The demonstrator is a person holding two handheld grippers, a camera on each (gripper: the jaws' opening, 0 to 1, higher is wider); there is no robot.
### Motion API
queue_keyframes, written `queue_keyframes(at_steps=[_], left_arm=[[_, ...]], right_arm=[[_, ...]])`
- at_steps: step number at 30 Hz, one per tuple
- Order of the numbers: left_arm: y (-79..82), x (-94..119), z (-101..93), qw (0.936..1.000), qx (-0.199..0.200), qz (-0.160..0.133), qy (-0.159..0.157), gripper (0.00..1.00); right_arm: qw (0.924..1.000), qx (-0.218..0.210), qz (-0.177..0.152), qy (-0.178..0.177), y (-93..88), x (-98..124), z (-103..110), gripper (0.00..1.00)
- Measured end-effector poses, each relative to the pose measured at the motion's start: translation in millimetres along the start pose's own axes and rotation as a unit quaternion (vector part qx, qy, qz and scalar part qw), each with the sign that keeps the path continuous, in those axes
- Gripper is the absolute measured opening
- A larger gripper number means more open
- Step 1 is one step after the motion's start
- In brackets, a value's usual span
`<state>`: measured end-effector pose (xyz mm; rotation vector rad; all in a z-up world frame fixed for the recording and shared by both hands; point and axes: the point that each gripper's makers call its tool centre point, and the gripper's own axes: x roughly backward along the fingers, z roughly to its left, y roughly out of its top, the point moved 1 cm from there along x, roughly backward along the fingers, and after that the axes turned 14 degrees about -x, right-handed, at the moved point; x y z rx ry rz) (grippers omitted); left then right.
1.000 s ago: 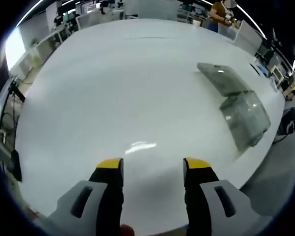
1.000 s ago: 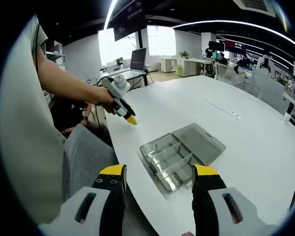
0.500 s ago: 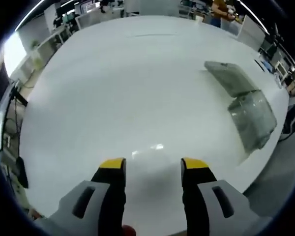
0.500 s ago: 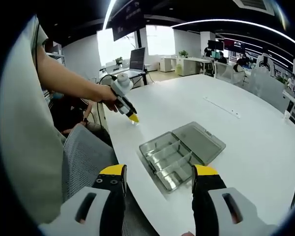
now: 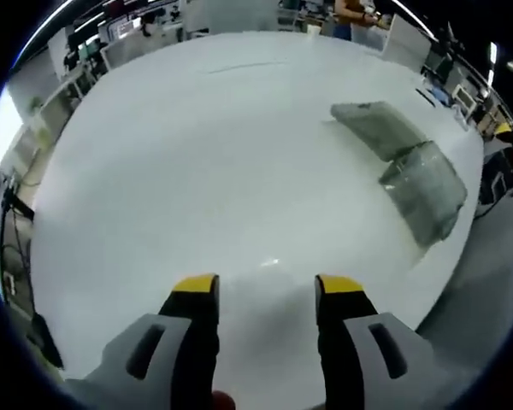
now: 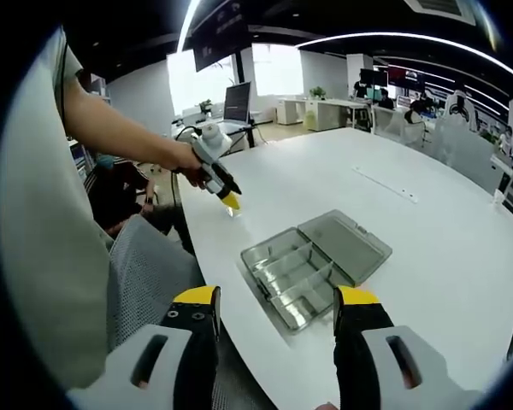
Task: Insert the divider into the dual guide fixture by aligning both edges with the guide slots and pushing it downward to the bottom, including one-sided entry, uneven engagement, binding, and posture correction.
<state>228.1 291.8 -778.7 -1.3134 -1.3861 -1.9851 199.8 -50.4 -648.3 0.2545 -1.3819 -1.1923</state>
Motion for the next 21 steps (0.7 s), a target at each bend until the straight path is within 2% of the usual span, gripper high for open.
queue_keyframes(at_steps=[3,5,7,14,19,21], left_arm=[[2.0,0.5,0.0,0.9995,-0.028,-0.007,-0.012,0.42],[8.0,0.0,-2.5,0.9976,-0.057,-0.026,-0.029,0.42],[4.0,3.2,-1.9,0.9965,-0.078,-0.011,-0.030,0.42],[6.8,3.9,-2.8,0.9913,-0.120,-0.021,-0.050,0.41],[10.1,3.5,-8.2,0.9821,-0.167,-0.030,-0.082,0.41],[7.1,3.7,-9.5,0.9793,-0.181,-0.022,-0.088,0.41]], right_arm=[[1.0000,0.000,0.001,0.000,-0.3,-0.2,0.0,0.50],[1.0000,0.000,0.001,0.000,-0.3,-0.1,0.1,0.50],[1.0000,0.000,0.001,0.000,-0.4,-0.1,0.1,0.50],[1.0000,0.001,0.003,-0.001,-0.8,0.1,0.0,0.50],[1.0000,0.001,0.006,-0.002,-2.0,0.9,-1.3,0.50],[1.0000,0.001,0.006,-0.002,-2.2,0.9,-1.4,0.50]])
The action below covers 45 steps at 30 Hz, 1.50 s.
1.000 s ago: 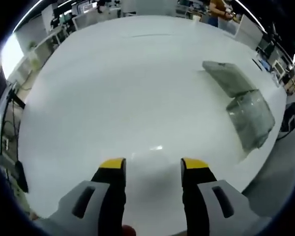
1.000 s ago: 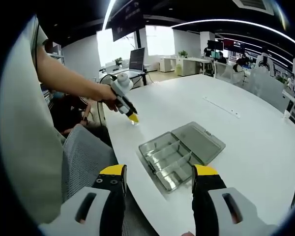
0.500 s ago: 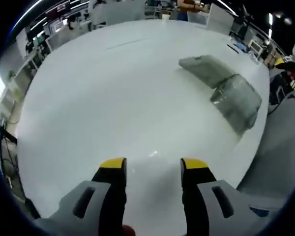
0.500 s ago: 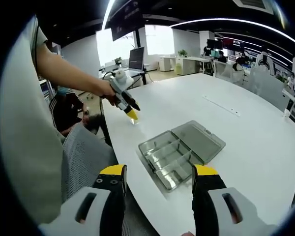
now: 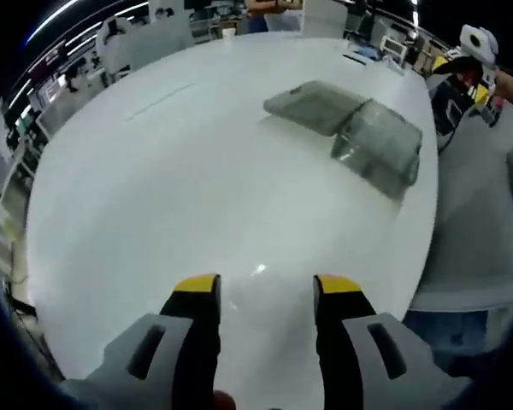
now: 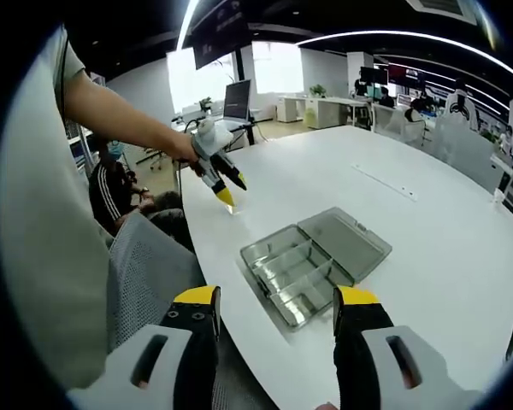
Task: Insert the divider into the dual guide fixture by aligning both edges with the guide slots and pushing it downward to the bottom, including one-sided entry, uneven engagement, binding, and posture correction.
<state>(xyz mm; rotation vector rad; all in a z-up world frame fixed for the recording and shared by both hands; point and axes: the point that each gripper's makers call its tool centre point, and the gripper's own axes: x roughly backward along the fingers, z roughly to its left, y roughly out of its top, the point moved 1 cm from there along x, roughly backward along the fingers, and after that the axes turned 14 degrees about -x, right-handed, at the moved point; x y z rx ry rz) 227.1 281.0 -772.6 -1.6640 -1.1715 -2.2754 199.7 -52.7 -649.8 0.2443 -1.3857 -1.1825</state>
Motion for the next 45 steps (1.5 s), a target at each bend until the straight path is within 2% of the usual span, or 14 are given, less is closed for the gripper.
queue_keyframes(at_steps=[5,8,12,17,22,29,39,43,45], left_arm=[[-2.1,-2.3,-8.0,0.9976,-0.063,0.018,-0.025,0.40],[-1.7,-5.2,-10.9,0.9959,-0.081,0.018,-0.036,0.40],[-8.0,-9.2,-12.0,0.9922,-0.110,0.033,-0.049,0.40],[-11.0,-10.5,-14.2,0.9845,-0.155,0.047,-0.069,0.40],[-9.3,-12.4,-10.6,0.9820,-0.165,0.051,-0.077,0.40],[-14.1,-16.9,-8.1,0.9734,-0.198,0.070,-0.092,0.40],[-11.5,-23.4,-11.4,0.9650,-0.225,0.072,-0.114,0.40],[-14.3,-24.8,-11.7,0.9586,-0.244,0.083,-0.122,0.39],[-14.5,-25.1,-11.3,0.9580,-0.245,0.084,-0.124,0.39]], right_arm=[[1.0000,0.000,0.002,0.000,-1.1,-0.8,0.2,0.50],[1.0000,0.000,0.003,0.000,-1.1,-1.1,0.2,0.50],[1.0000,-0.001,0.003,-0.001,-0.4,-0.4,-0.9,0.50],[1.0000,-0.004,0.005,-0.003,-2.2,-0.2,-2.1,0.50],[0.9999,-0.006,0.008,-0.004,-4.6,-1.4,-2.2,0.50],[0.9999,-0.009,0.008,-0.006,-4.4,-1.9,-4.2,0.50],[0.9998,-0.014,0.012,-0.007,-6.5,-3.9,-4.7,0.50],[0.9998,-0.015,0.012,-0.008,-6.1,-4.4,-5.5,0.50],[0.9998,-0.014,0.013,-0.009,-6.0,-4.5,-5.5,0.50]])
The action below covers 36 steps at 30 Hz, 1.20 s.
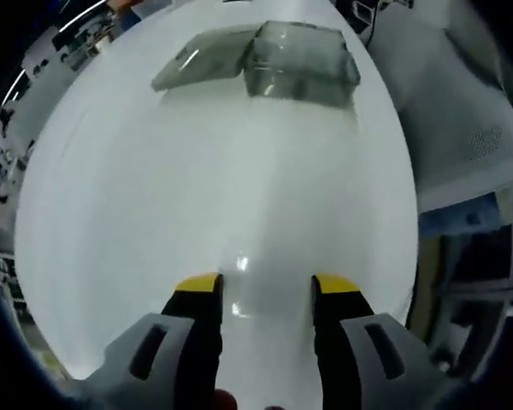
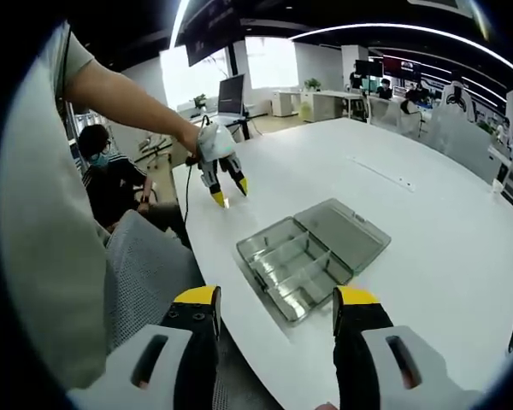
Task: Insert the divider into the dual guide fixture by aligning both edges with the guide slots and pushing it downward to the bottom, including one-sided entry, uneven engagement, binding, and posture correction.
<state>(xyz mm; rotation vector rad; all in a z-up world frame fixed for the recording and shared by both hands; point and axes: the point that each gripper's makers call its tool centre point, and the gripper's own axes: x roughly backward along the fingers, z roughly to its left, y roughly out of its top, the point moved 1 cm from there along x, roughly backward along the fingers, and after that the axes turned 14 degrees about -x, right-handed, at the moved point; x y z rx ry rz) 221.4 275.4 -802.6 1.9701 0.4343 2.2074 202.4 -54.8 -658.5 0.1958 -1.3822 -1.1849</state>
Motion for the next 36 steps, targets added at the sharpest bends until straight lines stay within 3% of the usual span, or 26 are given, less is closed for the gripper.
queue_keyframes(at_steps=[19,23,36], left_arm=[[1.1,-3.2,2.7,0.9988,-0.045,0.009,-0.017,0.37],[2.6,-4.1,4.0,0.9985,-0.049,0.015,-0.019,0.31],[2.8,-4.6,3.9,0.9977,-0.049,0.040,-0.025,0.30]], right_arm=[[1.0000,-0.001,0.003,-0.001,-0.3,-1.7,-0.4,0.49],[1.0000,0.000,0.003,-0.001,0.6,-1.8,-0.2,0.49],[1.0000,0.004,0.002,0.000,3.0,-1.3,1.2,0.49]])
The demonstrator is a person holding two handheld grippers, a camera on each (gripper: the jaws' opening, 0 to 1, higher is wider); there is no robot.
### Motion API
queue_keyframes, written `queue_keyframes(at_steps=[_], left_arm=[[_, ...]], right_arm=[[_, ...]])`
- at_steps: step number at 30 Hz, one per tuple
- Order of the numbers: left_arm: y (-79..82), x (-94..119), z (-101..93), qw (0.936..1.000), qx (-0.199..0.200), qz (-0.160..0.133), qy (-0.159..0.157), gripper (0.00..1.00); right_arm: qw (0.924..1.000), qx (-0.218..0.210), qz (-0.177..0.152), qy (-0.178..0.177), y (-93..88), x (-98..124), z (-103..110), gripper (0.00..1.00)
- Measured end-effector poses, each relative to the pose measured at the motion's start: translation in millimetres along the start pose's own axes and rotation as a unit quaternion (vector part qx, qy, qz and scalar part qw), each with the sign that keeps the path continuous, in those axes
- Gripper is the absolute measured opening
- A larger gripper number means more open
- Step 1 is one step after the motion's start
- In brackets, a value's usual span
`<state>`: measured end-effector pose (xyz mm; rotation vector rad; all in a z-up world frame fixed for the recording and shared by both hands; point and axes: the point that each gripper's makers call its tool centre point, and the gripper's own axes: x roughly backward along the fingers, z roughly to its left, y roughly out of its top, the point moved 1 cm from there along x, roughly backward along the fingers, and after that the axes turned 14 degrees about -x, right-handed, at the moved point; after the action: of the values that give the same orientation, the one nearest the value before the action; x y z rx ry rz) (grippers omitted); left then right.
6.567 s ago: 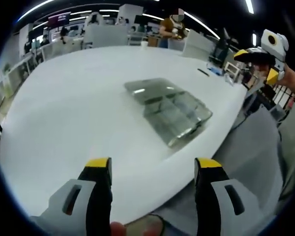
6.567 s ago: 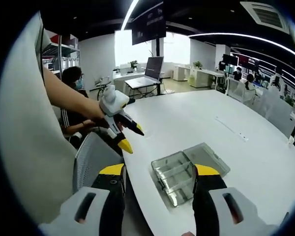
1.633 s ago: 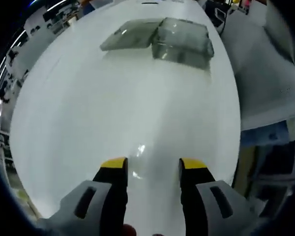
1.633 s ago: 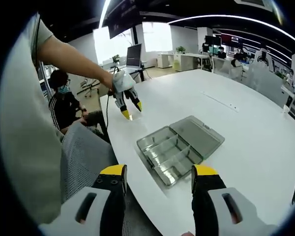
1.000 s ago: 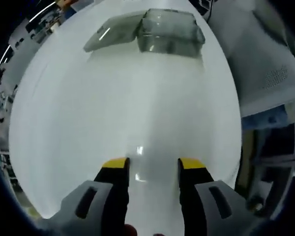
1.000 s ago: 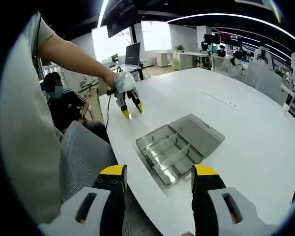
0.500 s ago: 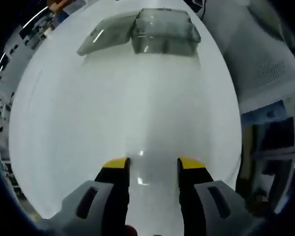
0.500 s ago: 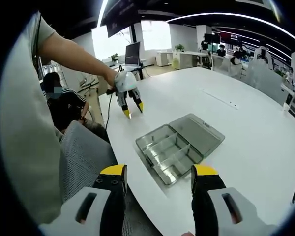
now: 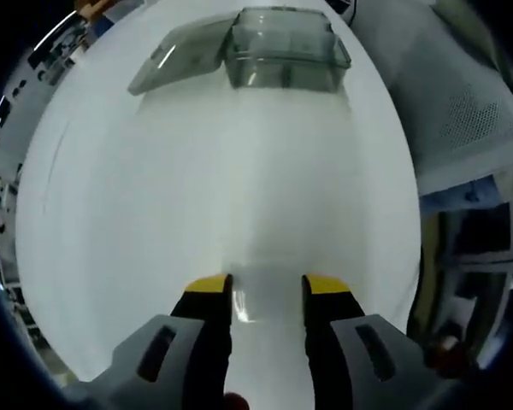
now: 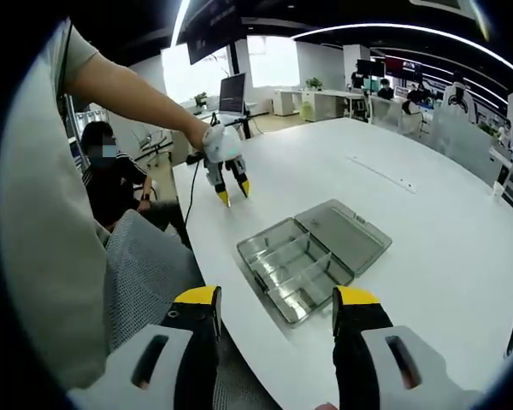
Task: Insert the divider into the dual guide fixture by aligning both edges with the guide slots and pushing it downward to the bottom, including one-sided entry, uneven engagement, binding, and posture correction.
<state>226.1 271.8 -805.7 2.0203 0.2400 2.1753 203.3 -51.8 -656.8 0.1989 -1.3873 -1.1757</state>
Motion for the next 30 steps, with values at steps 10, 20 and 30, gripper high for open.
queue_keyframes(at_steps=[10,20,30], left_arm=[[0.4,0.2,-0.6,0.9996,0.028,0.009,0.003,0.29],[2.0,4.7,-2.1,0.9994,0.031,0.013,0.009,0.29],[23.7,14.3,3.5,0.9995,0.024,-0.007,0.021,0.29]], right_arm=[[1.0000,0.004,-0.001,-0.001,1.5,2.5,0.7,0.49],[1.0000,0.004,-0.005,0.001,1.1,2.5,3.3,0.49],[0.9999,0.006,-0.012,0.005,3.8,1.6,6.5,0.49]])
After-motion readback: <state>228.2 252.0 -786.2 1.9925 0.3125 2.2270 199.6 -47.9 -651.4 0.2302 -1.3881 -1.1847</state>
